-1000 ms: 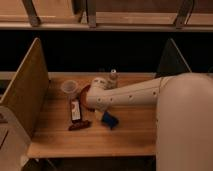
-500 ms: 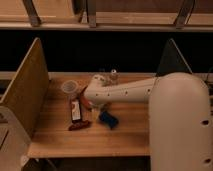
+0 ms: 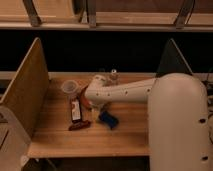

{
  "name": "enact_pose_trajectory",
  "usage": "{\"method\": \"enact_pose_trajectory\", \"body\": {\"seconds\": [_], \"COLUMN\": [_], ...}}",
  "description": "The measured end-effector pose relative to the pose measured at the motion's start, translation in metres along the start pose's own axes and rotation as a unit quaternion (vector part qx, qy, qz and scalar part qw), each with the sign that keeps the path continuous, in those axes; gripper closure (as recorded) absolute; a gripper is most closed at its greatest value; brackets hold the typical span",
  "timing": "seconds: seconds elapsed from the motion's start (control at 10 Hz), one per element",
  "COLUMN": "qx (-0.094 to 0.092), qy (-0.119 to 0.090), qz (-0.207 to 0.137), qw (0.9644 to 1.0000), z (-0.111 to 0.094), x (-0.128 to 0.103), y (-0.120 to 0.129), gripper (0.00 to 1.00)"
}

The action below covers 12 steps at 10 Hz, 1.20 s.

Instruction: Pick up the ceramic bowl

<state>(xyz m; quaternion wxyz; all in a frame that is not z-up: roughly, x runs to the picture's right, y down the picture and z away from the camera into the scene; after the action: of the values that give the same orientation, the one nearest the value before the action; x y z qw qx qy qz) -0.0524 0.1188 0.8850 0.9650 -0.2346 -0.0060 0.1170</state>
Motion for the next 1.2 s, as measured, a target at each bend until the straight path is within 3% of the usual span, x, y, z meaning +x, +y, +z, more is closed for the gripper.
{"method": "enact_pose_trajectory", "body": {"seconds": [0.2,0.4,0.6,0.8,1.0,1.2], "qx": [-0.024,-0.039,-0.034,-0.019,-0.010,-0.008], "qy": [-0.015,-0.007,0.009,0.031,0.043,0.053], "qz": [-0.001,-0.014,-0.029,-0.053,-0.069,-0.076], "qw": [0.9996,0.9991,0.9990,0.9979,0.9966,0.9956], "z": [0.021,0.036,0.034,0.020,0.008,0.001], "x": [-0.006,-0.008,-0.013,-0.028,-0.041,-0.049], "y": [0.003,0.000,-0.006,-0.013,-0.014,-0.010], "gripper": [0.24,0.41,0.59,0.81,0.97,1.00]}}
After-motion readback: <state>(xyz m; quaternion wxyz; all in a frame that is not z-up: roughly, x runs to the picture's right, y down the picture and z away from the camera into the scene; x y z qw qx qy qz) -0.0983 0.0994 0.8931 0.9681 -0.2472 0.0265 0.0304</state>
